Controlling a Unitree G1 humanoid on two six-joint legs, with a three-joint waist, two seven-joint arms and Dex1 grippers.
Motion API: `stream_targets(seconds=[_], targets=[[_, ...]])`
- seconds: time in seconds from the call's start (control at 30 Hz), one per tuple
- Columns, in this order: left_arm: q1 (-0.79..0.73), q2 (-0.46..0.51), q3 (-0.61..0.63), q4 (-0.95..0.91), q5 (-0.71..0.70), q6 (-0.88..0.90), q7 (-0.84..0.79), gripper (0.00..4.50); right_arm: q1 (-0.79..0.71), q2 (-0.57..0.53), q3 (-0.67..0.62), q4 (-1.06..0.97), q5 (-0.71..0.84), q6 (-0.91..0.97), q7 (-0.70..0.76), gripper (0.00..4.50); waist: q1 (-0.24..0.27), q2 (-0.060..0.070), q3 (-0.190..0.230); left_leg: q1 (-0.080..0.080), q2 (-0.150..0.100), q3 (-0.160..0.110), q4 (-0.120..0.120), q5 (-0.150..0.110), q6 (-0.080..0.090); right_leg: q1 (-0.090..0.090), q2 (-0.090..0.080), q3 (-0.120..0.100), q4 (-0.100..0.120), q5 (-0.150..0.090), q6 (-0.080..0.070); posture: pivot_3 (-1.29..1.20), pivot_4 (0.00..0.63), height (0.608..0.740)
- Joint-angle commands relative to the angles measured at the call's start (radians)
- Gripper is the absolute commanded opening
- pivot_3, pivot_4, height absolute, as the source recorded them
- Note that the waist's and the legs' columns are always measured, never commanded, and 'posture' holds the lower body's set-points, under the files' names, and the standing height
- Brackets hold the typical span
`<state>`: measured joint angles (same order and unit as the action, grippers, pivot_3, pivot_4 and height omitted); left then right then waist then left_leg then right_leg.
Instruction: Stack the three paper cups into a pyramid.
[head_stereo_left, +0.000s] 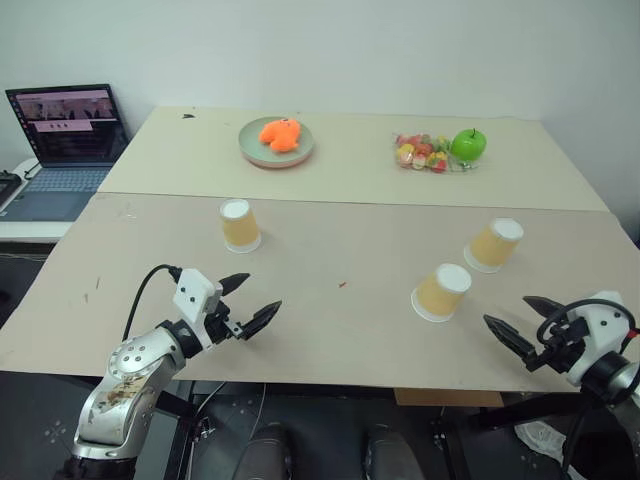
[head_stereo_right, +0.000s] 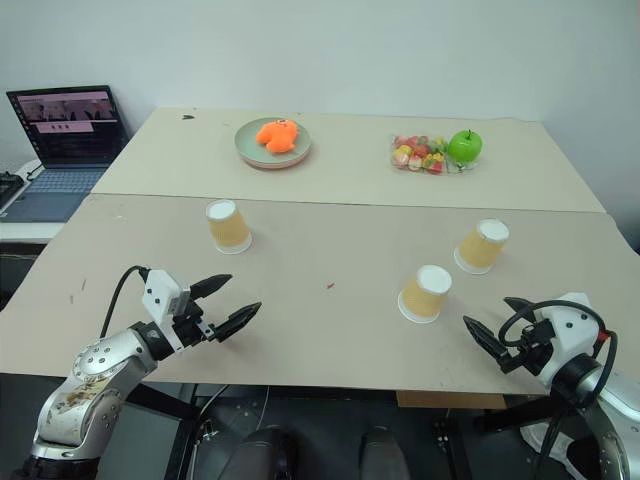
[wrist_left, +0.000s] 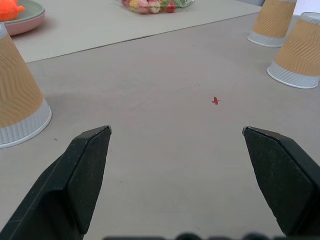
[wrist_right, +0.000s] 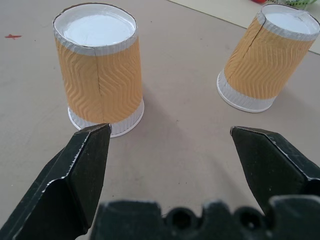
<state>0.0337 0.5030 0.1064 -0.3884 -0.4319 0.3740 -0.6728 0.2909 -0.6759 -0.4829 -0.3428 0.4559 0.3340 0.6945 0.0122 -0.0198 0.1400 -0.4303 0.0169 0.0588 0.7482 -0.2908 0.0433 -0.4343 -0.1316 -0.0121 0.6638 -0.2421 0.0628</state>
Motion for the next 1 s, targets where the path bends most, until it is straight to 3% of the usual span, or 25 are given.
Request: stream_targets(seconds=[0.03,0.13,0.33,1.0], targets=[[-0.075,0.027,-0.015,-0.019,-0.051,0.003,-0.080,4.50,-0.020,-0.002,-0.011,-0.048,0.030,-0.009,0.012,4.44,0.000,0.000,0.000,0.000,0.000,0.000,0.000,0.000,0.000,0.000,0.000,0.000,0.000,0.000,0.000,0.00,0.150,0.676],[-0.204,0.056,-0.092,-0.007,-0.084,0.003,-0.213,4.50,-0.065,-0.007,0.039,-0.088,0.058,0.024,0.026,4.44,0.005,0.000,0.000,-0.001,0.000,0.000,0.001,0.001,-0.001,0.000,0.000,-0.001,0.000,0.000,0.000,0.00,0.150,0.676],[-0.344,0.019,-0.126,0.018,-0.116,0.011,-0.236,4.50,-0.123,-0.022,0.073,-0.088,0.077,0.061,0.042,4.44,-0.001,0.000,0.000,0.001,-0.002,0.000,0.000,0.000,0.000,0.002,0.000,-0.001,0.000,0.000,0.000,0.00,0.150,0.676],[-0.356,0.011,-0.155,0.021,-0.116,0.009,-0.271,4.50,-0.305,-0.013,0.209,0.089,0.010,0.017,0.088,4.44,-0.001,-0.002,0.002,0.007,-0.002,0.000,0.000,0.000,0.000,0.009,0.000,-0.001,-0.001,0.000,0.001,0.00,0.150,0.676]])
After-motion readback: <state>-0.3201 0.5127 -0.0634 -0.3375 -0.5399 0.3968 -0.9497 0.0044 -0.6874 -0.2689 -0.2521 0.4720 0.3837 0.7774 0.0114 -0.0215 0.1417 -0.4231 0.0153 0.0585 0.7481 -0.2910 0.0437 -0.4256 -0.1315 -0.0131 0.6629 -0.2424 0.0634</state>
